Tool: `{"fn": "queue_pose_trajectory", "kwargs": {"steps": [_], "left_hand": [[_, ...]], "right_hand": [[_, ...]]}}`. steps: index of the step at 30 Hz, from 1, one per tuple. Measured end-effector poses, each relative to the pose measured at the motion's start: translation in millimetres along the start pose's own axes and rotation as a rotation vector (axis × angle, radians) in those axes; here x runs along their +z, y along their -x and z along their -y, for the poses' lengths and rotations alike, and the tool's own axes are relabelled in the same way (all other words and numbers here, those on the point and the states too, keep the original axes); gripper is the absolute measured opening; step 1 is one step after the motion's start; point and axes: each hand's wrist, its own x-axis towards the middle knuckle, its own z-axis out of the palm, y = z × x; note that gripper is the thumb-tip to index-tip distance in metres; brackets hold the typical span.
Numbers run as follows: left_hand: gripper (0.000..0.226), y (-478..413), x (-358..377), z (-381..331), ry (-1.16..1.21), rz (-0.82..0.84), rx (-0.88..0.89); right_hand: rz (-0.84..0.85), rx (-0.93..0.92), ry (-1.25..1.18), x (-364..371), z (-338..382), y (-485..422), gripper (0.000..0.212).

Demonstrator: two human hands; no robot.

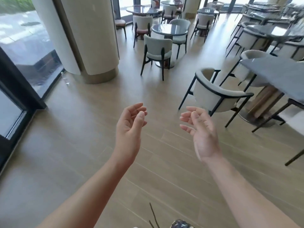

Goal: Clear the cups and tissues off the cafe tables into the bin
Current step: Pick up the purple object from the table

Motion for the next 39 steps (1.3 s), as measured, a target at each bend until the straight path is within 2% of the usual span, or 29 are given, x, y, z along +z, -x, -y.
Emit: {"fn": "queue_pose_trajectory", "kwargs": {"steps": [8, 15, 18, 23, 25, 28, 33, 39], "left_hand": [[0.027, -175.7, 90.7, 67.6, -0.012, 0.085, 0.000], [0.028, -346.4, 196.9, 121.7, -0.036, 0.058, 0.005], [0.028, -406.0, 231.4, 133.9, -0.043, 0.056, 0.001], [0.029, -510.6, 285.5, 163.7, -0.027, 0.051, -0.005], [0.030, -551.7, 303.0, 180.7, -0.022, 0.061, -0.014], [0.029, -616.9, 323.9, 209.4, -0.024, 0.088, -0.021], [0.028, -750.7, 352.8, 259.1, -0.018, 0.122, -0.015], [0.028, -931.0, 395.7, 301.4, -0.019, 0.199, -0.047]], "right_hand": [[-0.085, -0.002, -0.050, -34.2, -38.1, -191.0, 0.066], [-0.077, -0.009, -0.085, -78.6, -59.0, -399.8, 0.057], [-0.061, -0.006, -0.074, -92.0, -59.0, -473.3, 0.048], [-0.051, 0.002, -0.077, -114.0, -70.6, -591.0, 0.052], [-0.073, 0.014, -0.078, -121.0, -79.8, -637.4, 0.046], [-0.101, 0.039, -0.116, -124.4, -98.5, -710.1, 0.032], [-0.122, 0.037, -0.139, -112.7, -133.5, -847.0, 0.032], [-0.223, 0.022, -0.164, -101.2, -162.8, -1020.2, 0.032]]}}
